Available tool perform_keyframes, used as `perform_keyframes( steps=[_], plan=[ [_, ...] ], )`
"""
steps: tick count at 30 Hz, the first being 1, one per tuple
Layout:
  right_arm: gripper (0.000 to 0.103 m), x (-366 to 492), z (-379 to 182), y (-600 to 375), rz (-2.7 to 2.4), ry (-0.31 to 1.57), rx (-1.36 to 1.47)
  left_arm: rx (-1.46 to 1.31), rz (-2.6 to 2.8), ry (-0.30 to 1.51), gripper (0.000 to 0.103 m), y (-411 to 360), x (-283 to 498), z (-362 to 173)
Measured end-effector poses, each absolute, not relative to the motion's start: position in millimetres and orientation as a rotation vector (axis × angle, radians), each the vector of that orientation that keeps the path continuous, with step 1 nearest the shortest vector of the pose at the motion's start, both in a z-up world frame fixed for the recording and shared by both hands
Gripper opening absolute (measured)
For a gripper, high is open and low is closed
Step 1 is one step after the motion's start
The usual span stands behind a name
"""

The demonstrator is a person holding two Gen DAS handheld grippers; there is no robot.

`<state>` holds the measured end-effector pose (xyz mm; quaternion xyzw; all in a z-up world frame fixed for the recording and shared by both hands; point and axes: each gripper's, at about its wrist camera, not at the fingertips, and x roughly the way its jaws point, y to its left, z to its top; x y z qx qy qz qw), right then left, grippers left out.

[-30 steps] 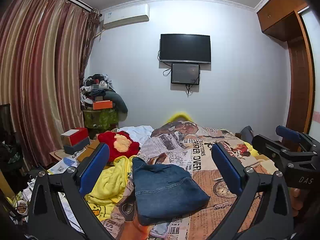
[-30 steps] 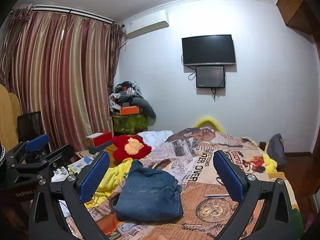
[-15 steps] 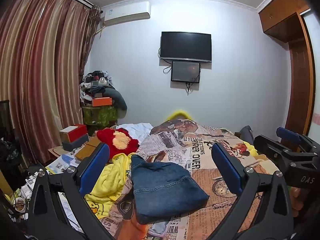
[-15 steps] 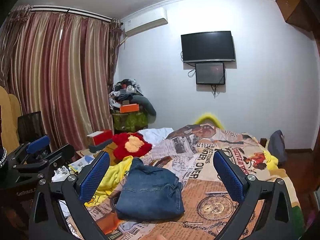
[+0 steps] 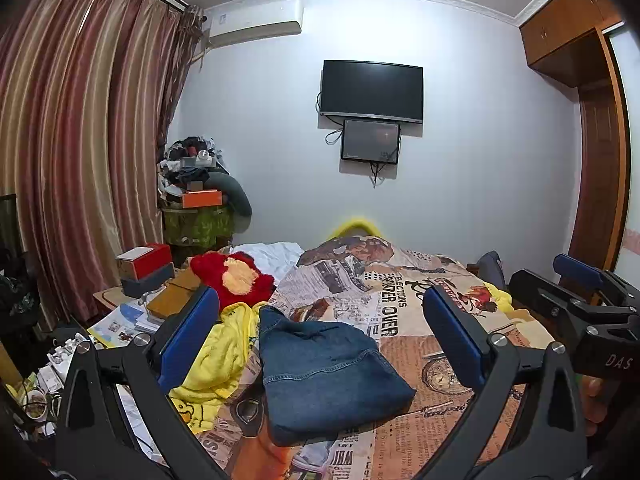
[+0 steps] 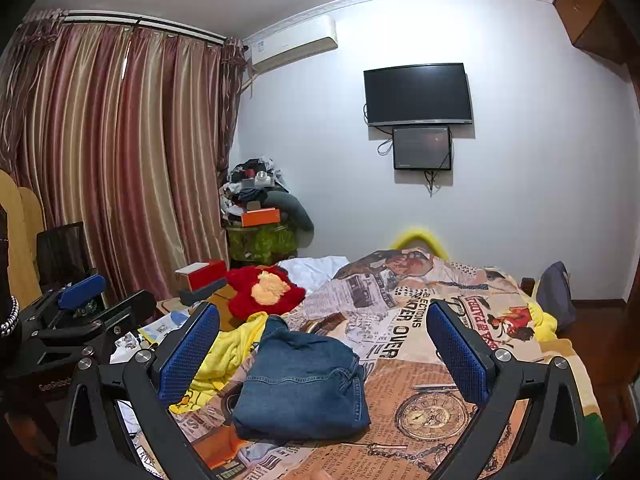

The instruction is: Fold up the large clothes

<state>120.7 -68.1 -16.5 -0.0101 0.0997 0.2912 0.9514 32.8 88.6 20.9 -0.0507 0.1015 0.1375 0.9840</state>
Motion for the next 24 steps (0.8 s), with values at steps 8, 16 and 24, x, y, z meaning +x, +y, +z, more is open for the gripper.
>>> perform_keyframes(
  steps=[8,16,24],
  plan=[
    [0.103,120.6,-16.6,-68.5,0.594,0.202,-0.021,-0.111,0.261,0.212,0.103,89.2,35.7,20.4],
    [0.103,120.9,-17.6,-68.3,0.593,0.200,-0.021,-0.118,0.247,0.212,0.103,88.6,34.2,21.9],
    [0.103,121.6,-15.0,-69.6,0.588,0.201,-0.014,-0.123,0.238,0.213,0.103,87.4,34.1,22.4]
  ],
)
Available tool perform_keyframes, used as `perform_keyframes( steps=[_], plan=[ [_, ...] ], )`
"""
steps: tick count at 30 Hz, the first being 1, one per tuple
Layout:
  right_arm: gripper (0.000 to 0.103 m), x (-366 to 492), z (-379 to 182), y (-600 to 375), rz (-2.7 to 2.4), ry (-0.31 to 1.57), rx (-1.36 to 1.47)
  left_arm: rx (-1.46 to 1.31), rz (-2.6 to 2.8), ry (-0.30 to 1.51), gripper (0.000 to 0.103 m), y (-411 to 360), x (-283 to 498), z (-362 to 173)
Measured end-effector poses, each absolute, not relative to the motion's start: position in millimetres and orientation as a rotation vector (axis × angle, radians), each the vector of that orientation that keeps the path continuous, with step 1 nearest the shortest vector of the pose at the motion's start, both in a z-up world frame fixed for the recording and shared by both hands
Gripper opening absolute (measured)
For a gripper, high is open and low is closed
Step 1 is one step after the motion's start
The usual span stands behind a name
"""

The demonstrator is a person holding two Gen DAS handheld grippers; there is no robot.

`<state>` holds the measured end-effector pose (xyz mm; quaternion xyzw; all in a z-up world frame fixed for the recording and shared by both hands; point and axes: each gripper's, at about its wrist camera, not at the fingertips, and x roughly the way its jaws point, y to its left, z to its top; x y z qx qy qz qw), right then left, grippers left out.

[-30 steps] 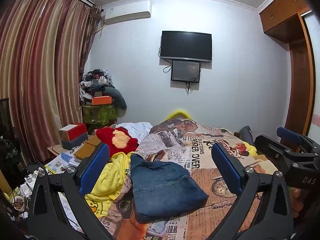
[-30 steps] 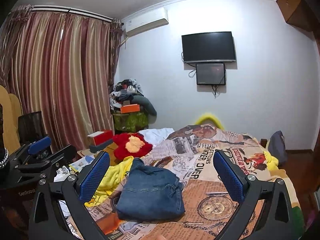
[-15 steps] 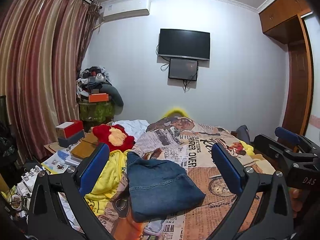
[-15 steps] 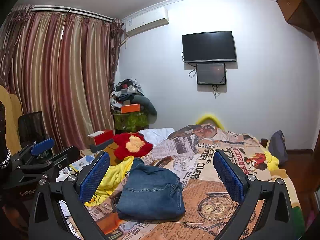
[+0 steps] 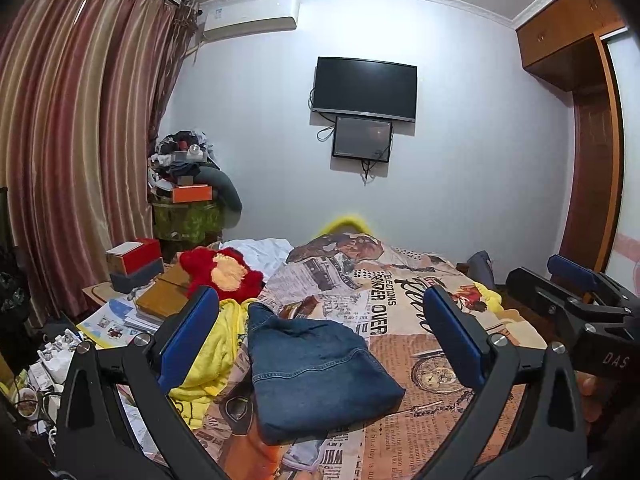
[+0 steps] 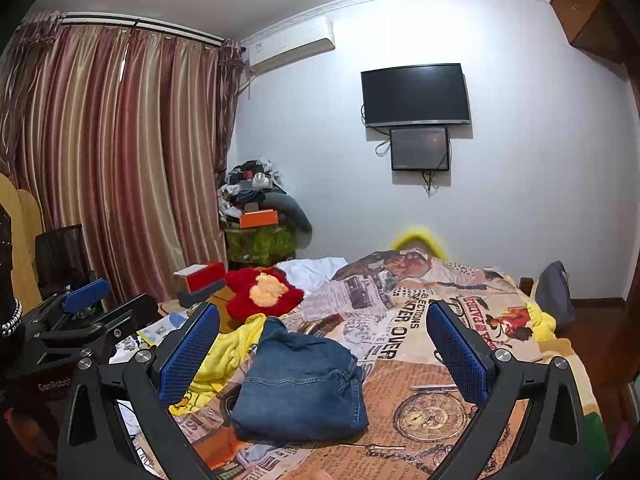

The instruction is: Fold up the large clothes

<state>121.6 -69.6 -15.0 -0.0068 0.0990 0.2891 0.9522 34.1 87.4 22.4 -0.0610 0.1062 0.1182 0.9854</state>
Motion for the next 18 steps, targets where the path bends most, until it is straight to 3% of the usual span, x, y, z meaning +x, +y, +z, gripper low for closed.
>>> perform_keyframes(
  steps=[18],
  plan=[
    [0.103,124.5,-15.5,-74.3,0.578,0.215,-0.004,-0.131,0.227,0.217,0.103,84.8,32.8,23.8]
  ],
)
